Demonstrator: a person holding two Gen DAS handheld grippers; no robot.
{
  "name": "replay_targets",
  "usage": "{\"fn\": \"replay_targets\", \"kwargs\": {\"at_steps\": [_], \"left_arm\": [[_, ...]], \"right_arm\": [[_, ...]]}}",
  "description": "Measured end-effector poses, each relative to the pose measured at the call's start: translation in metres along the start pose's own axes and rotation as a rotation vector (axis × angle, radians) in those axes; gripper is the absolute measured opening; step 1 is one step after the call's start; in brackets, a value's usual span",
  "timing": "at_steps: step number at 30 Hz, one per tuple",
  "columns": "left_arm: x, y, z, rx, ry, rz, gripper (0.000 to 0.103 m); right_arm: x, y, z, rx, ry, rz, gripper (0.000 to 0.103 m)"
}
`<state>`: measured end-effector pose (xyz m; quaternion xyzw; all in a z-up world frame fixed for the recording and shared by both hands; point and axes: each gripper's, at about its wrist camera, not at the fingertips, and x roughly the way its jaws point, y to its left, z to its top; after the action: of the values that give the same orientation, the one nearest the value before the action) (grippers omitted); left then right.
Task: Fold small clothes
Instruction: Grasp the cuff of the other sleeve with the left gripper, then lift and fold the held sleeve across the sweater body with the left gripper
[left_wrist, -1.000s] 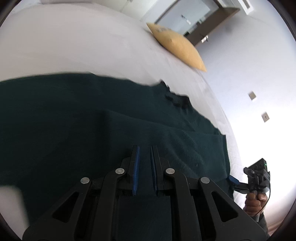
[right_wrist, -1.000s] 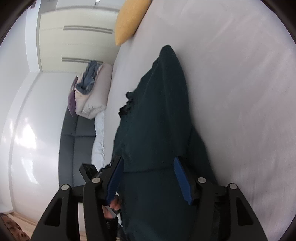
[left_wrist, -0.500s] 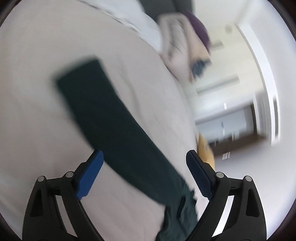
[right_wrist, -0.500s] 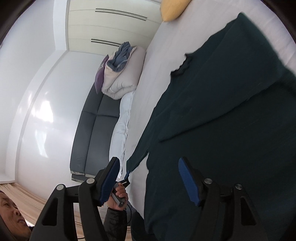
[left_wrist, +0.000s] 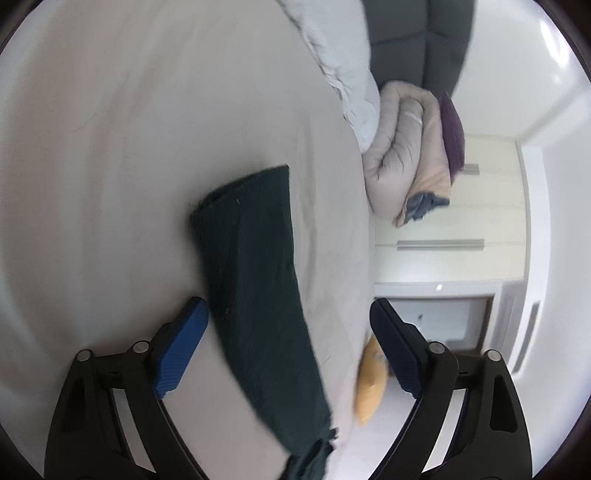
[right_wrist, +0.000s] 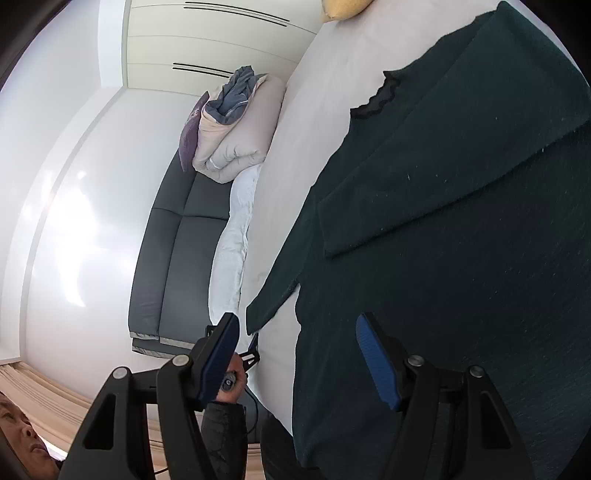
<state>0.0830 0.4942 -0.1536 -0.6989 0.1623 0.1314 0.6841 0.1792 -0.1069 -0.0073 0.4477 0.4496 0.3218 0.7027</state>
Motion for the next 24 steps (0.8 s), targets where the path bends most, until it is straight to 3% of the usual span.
{"fn": "replay_targets", "kwargs": {"at_steps": [7, 12, 14, 16, 19, 22, 24], "left_arm": [[0.029, 0.020, 0.018, -0.110, 0.033, -0.017, 0.032], [0.040, 0.027, 0.025, -0.103, 0.025, -0.021, 0.024], [0.040, 0.025, 0.025, -0.097, 0.008, -0.018, 0.015], [0.034, 0.017, 0.020, -0.057, -0.012, -0.005, 0.011], [0.041, -0.024, 0.006, 0.082, -0.013, 0.021, 0.008], [0.055, -0.073, -0.025, 0.256, 0.026, 0.040, 0.008], [0.074, -0.114, -0.062, 0.435, 0.084, 0.061, 0.008]], "right_arm": [[0.007, -0.010, -0.006, 0.029, 0.001, -0.007, 0.070], [0.006, -0.013, -0.008, 0.031, -0.003, -0.011, 0.070], [0.004, -0.015, -0.007, 0.034, -0.013, -0.009, 0.070], [0.000, -0.019, -0.007, 0.041, -0.024, -0.003, 0.070], [-0.005, -0.024, -0.007, 0.044, -0.039, -0.005, 0.070], [-0.012, -0.030, -0.006, 0.050, -0.054, -0.002, 0.070], [-0.017, -0.036, -0.004, 0.058, -0.066, 0.008, 0.070]]}}
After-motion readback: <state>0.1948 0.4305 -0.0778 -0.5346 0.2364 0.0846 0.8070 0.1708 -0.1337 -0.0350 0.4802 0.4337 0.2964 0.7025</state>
